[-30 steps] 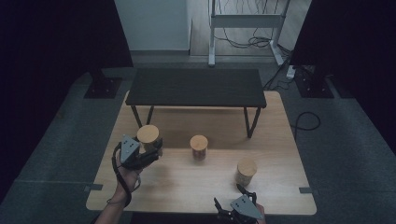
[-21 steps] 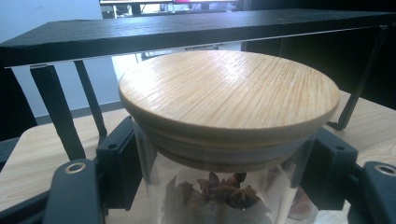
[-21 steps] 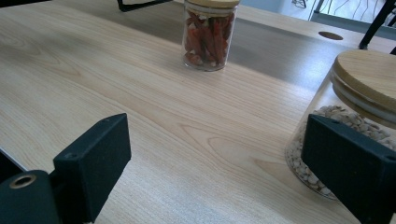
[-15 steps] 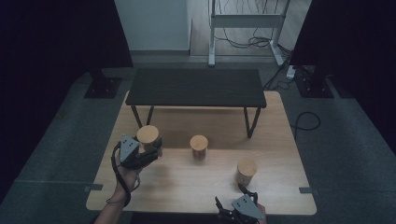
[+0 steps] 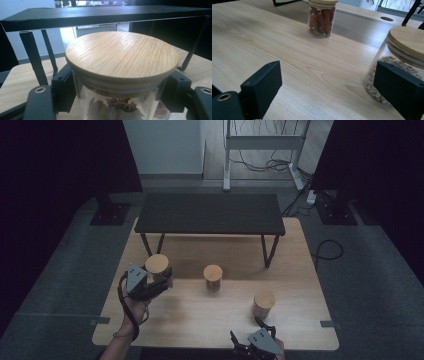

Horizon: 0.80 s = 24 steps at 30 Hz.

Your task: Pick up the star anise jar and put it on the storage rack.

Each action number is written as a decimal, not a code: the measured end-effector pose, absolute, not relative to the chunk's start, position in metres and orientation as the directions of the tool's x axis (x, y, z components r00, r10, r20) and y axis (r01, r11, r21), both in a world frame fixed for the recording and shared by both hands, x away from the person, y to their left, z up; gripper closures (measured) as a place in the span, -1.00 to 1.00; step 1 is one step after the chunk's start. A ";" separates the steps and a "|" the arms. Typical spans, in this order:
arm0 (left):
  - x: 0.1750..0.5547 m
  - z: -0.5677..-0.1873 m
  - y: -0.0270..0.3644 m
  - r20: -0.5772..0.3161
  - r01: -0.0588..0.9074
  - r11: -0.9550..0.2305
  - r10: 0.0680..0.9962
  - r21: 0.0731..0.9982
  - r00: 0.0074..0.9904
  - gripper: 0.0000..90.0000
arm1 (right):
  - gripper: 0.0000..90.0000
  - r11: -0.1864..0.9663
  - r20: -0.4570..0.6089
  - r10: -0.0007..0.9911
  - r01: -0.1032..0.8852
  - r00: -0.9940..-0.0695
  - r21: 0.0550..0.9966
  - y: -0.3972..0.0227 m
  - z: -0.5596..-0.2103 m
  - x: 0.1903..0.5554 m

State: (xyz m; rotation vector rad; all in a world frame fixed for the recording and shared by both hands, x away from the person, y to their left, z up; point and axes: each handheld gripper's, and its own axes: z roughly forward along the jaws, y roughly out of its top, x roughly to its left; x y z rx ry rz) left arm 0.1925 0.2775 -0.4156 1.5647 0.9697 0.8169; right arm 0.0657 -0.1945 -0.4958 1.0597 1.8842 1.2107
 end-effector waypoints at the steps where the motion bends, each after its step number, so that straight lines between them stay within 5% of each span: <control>1: 0.192 -0.416 0.278 0.015 0.167 -0.096 0.901 0.981 0.434 -0.42 | -0.83 0.246 -0.095 0.882 0.280 -0.461 0.928 -0.194 -0.496 0.066; 24: 0.198 -0.406 0.274 0.019 0.157 -0.098 0.896 0.983 0.445 -0.42 | -0.83 0.249 -0.095 0.882 0.284 -0.461 0.926 -0.195 -0.496 0.067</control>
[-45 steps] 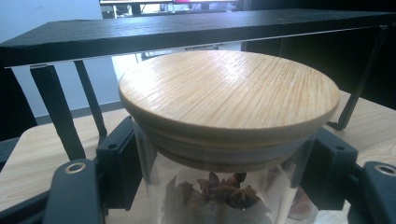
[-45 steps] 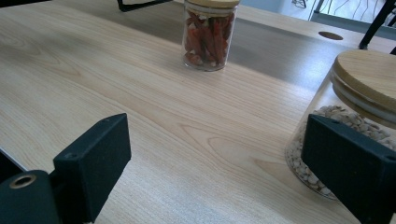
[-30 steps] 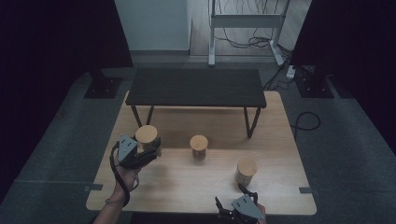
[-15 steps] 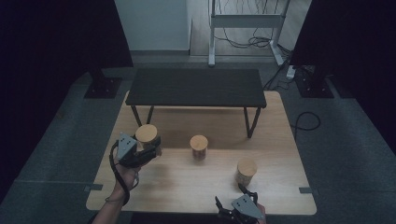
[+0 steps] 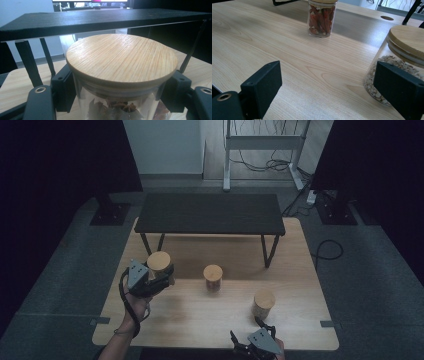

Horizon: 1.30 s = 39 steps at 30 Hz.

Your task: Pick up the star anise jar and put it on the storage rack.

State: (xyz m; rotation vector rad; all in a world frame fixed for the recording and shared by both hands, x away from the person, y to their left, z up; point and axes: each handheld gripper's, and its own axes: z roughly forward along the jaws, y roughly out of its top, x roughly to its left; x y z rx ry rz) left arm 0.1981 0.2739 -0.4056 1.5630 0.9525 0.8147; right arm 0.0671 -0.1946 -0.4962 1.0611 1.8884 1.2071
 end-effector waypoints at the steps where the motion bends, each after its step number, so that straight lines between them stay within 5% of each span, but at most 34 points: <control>1: 0.198 -0.405 0.274 0.019 0.153 -0.096 0.896 0.983 0.444 -0.42 | -0.83 0.249 -0.096 0.882 0.283 -0.461 0.926 -0.195 -0.496 0.067; 39: 0.202 -0.402 0.273 0.024 0.164 -0.105 0.901 0.981 0.433 -0.42 | -0.83 0.272 -0.096 0.867 0.304 -0.488 0.913 -0.195 -0.496 0.073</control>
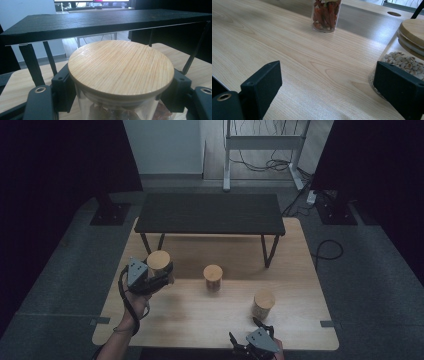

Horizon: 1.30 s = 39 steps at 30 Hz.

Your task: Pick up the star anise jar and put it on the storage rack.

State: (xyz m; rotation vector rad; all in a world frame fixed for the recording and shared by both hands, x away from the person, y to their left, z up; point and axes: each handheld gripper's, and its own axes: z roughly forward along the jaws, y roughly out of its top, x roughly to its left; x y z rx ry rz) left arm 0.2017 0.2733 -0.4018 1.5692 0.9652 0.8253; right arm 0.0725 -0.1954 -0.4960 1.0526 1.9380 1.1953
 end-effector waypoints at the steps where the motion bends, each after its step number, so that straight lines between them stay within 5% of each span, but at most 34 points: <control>1: 0.202 -0.402 0.273 0.026 0.165 -0.107 0.901 0.980 0.432 -0.42 | -0.83 0.272 -0.096 0.867 0.304 -0.488 0.913 -0.195 -0.496 0.073; 39: 0.201 -0.391 0.276 0.049 0.135 -0.116 0.905 0.984 0.422 -0.42 | -0.82 0.270 -0.083 0.864 0.319 -0.496 0.908 -0.197 -0.496 0.075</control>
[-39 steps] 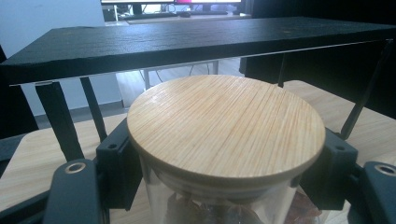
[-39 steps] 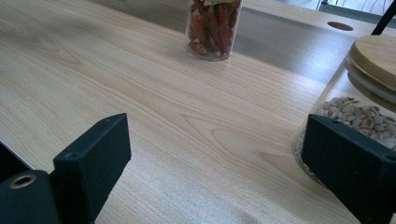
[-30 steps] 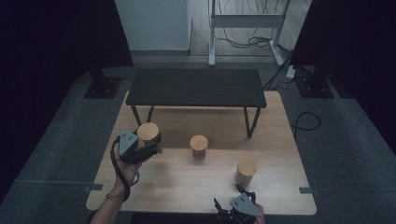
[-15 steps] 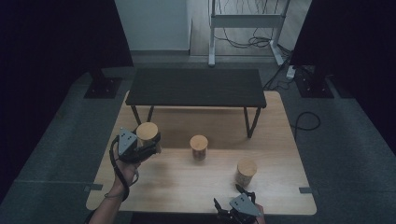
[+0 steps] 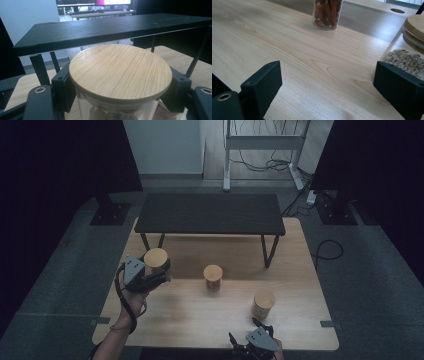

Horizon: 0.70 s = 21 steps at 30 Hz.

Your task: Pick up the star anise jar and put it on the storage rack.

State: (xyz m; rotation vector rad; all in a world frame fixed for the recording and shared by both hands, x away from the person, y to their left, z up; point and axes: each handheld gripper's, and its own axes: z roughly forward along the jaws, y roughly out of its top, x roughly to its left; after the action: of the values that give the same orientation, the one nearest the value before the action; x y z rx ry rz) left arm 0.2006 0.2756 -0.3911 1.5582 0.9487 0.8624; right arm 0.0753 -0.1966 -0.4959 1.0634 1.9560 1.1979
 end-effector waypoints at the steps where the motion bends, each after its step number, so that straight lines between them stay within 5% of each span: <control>1: 0.201 -0.390 0.275 0.049 0.135 -0.116 0.906 0.984 0.420 -0.42 | -0.82 0.270 -0.082 0.864 0.319 -0.496 0.908 -0.197 -0.496 0.075; 21: 0.204 -0.370 0.271 0.069 0.106 -0.124 0.909 0.987 0.412 -0.42 | -0.82 0.271 -0.085 0.864 0.317 -0.496 0.909 -0.197 -0.496 0.075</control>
State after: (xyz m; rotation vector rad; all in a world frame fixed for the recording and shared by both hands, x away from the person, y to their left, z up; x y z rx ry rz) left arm 0.2044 0.2712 -0.3700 1.5457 0.9321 0.8952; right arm 0.0753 -0.1969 -0.4959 1.0614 1.9552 1.1980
